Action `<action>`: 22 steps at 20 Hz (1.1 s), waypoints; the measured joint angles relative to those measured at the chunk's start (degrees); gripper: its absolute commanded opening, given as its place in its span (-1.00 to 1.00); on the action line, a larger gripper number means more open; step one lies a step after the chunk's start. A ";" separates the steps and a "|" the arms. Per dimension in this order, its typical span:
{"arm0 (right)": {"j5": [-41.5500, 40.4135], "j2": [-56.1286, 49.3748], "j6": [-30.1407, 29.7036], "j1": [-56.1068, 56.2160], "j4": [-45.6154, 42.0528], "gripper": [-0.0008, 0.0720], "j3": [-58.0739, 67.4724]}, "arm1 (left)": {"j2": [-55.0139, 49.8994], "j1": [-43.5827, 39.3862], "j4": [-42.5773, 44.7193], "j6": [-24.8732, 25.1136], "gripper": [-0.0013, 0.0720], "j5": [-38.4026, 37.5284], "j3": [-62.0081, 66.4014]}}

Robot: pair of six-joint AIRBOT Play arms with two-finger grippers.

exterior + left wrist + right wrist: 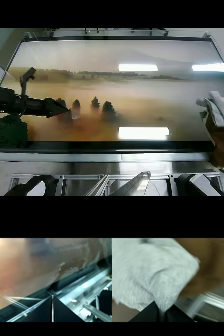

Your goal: Fold the shirts.

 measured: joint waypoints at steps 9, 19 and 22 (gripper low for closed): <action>0.92 -2.43 1.57 -6.25 -6.82 0.92 -6.45 | -5.22 -10.01 -0.02 0.76 -0.90 -0.39 0.70; -8.81 -1.49 -10.12 15.06 43.50 -0.93 -4.94 | 3.65 -4.26 -0.09 0.26 -0.90 -2.99 12.79; -12.39 1.42 -20.06 28.11 53.31 -0.93 -5.70 | 9.57 -2.51 -0.04 -0.31 -0.90 -3.10 10.21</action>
